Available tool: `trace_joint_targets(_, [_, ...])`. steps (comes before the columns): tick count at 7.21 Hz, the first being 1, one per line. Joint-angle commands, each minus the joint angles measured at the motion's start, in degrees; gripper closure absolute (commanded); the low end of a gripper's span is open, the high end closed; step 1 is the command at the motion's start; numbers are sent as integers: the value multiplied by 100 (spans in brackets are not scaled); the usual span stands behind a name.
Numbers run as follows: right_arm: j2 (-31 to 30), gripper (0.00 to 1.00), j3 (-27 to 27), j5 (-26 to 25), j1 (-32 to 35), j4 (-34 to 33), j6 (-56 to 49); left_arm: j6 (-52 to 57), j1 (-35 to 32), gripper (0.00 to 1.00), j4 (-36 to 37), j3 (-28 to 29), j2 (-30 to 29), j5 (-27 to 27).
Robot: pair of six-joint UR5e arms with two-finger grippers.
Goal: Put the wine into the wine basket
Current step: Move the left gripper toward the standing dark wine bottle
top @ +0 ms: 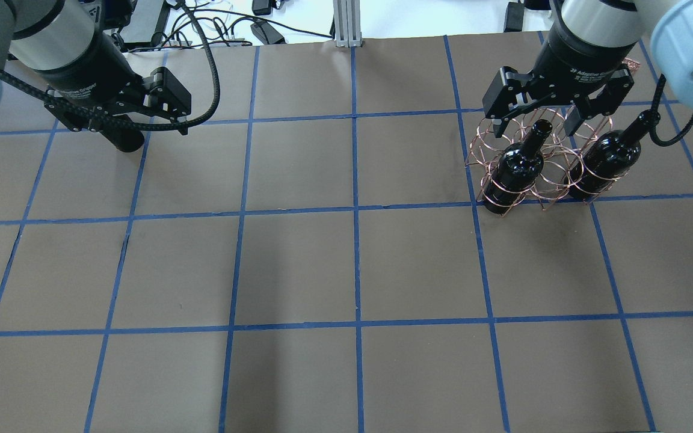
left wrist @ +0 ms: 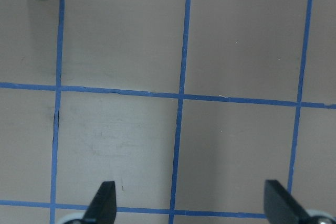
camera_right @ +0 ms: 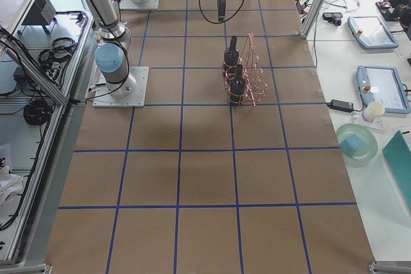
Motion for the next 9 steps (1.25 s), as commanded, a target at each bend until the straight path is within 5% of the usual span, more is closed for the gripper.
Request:
trace_joint_targets(1, [0, 0, 9, -36, 0, 0, 0, 4, 12, 0, -5, -1, -22, 10])
trace_joint_targets(9, [-52, 0, 88, -54, 0, -18, 9, 3, 108, 0, 39, -10, -215, -25])
